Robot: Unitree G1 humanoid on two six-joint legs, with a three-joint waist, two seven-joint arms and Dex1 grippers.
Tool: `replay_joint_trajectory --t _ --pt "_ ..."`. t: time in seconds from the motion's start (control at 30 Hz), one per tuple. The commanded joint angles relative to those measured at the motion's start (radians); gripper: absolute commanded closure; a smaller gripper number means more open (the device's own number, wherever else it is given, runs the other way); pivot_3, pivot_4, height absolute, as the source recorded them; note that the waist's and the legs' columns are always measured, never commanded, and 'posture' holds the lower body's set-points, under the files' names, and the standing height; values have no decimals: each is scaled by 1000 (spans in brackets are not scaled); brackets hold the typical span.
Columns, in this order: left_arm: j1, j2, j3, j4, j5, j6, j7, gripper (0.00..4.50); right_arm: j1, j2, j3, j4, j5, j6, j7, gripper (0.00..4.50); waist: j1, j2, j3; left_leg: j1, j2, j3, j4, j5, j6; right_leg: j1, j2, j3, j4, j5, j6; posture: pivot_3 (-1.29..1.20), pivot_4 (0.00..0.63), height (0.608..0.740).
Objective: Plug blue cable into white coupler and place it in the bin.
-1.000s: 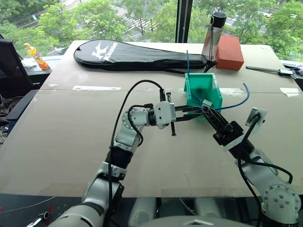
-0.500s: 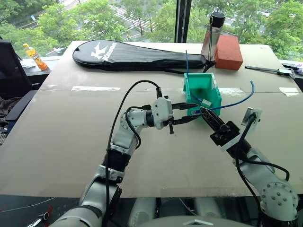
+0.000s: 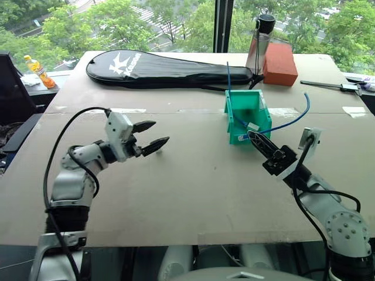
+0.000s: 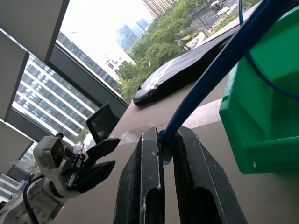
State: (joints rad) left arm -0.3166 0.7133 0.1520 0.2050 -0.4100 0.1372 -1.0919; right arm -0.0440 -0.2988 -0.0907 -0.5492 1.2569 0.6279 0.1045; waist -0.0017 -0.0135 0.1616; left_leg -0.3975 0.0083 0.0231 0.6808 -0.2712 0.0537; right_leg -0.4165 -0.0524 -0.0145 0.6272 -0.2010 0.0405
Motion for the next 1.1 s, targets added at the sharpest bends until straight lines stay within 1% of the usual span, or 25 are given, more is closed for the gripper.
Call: replay_joint_trajectory --t 0.03,0.2,0.33,0.5,0.73,0.83,0.87,0.9,0.97,1.03,1.1 --pt "-57 47 -11 135 51 -94 -86 667 -21 -9 -3 0 12 8 38 4500 3 0 0 0 0 0 0 0 0 0 0 0 0 0 0 0 150 740" --pt "-162 48 -50 339 126 -211 -140 667 -32 -11 -2 11 4 12 49 4500 14 0 0 -1 0 0 0 0 0 0 0 0 0 0 0 0 150 740" --pt "-211 37 -82 455 171 -297 -174 667 -15 -14 -2 -12 -3 17 47 4500 13 0 0 -1 0 1 0 0 0 -1 0 0 0 1 2 0 150 740" --pt "-265 5 -109 567 208 -375 -193 667 14 -14 0 -48 -7 17 31 4500 14 -1 0 -1 0 1 0 0 0 -1 -1 0 0 2 3 0 150 740" --pt "-328 -49 -131 669 242 -435 -201 667 49 -19 -13 -94 -1 10 1 4500 13 -1 0 -2 0 1 0 0 0 -1 -1 0 0 2 3 0 150 740" --pt "-342 -59 -145 710 271 -478 -202 1374 57 -27 -16 -103 -4 10 -1 4500 12 -1 0 -2 0 1 0 0 0 -1 -1 0 0 2 4 0 150 740" --pt "-345 -60 -149 722 280 -493 -200 1694 58 -29 -16 -105 -5 9 -2 4500 12 -1 0 -2 0 1 0 0 1 -1 -1 0 0 2 4 0 150 740" --pt "-348 -61 -150 734 283 -499 -201 2204 58 -32 -17 -107 -5 9 -3 4500 13 -1 0 -2 0 1 0 0 1 -1 -1 0 0 2 4 0 150 740" --pt "-355 -62 -151 755 290 -516 -200 2991 57 -37 -18 -109 -5 7 -4 4500 13 -2 0 -2 0 1 0 0 1 -1 -1 0 0 2 4 0 150 740" --pt "-357 -64 -149 766 289 -526 -206 4053 57 -44 -20 -111 -8 7 -3 4500 13 -2 -1 -1 0 1 0 0 1 -1 -1 0 0 2 4 0 150 740" --pt "-355 -69 -144 755 275 -525 -223 4079 59 -51 -23 -113 -10 7 -1 4500 13 -2 -1 -1 0 1 0 0 1 -1 -1 0 0 2 4 0 150 740"
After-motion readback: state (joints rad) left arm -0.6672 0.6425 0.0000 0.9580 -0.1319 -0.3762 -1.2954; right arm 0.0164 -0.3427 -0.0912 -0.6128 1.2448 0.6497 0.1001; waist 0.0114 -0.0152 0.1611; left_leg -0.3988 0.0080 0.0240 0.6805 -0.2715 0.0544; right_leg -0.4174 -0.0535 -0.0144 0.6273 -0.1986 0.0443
